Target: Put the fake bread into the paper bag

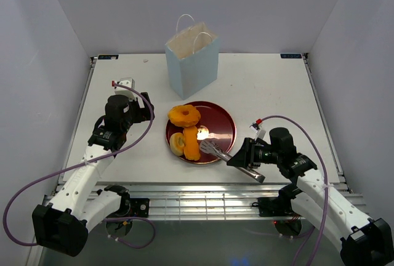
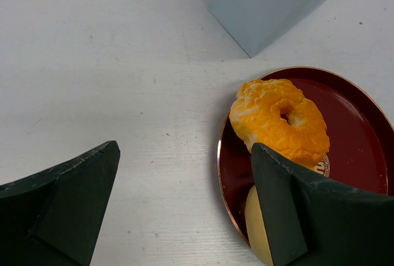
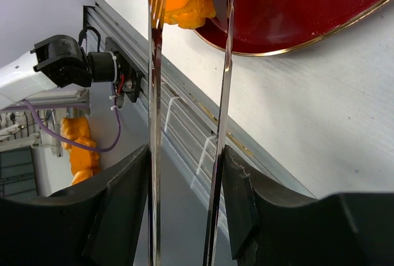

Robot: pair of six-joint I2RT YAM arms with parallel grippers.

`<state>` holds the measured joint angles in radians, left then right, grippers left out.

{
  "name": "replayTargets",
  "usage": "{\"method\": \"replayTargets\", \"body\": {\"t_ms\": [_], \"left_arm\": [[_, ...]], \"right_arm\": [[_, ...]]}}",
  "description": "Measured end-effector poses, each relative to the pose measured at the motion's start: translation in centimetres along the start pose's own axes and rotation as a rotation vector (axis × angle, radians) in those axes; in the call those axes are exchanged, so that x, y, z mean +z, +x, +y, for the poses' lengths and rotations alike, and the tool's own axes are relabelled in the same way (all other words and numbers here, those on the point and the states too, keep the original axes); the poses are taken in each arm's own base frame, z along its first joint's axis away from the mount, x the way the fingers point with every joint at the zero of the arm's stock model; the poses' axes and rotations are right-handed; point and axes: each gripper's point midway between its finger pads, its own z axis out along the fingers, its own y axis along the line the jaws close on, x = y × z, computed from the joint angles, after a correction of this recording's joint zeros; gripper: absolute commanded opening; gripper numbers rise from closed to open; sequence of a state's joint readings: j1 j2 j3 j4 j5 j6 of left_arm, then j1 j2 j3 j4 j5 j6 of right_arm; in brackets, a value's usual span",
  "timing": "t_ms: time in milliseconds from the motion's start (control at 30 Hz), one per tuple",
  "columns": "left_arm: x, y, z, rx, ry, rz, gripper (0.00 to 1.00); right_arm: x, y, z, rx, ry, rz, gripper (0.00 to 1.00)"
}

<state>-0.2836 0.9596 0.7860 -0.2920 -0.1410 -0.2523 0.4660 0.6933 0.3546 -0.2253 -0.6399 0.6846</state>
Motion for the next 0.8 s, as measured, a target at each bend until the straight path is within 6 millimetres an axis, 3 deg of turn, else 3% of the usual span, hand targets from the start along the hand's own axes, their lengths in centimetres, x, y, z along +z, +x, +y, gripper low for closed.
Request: {"method": "replayTargets", "body": {"t_ms": [800], "left_arm": [[0.0,0.1,-0.2,0.000,0.008,0.004,0.98]], "right_arm": [[1.5,1.1,0.1,0.076,-0.058,0.032,0.58]]}}
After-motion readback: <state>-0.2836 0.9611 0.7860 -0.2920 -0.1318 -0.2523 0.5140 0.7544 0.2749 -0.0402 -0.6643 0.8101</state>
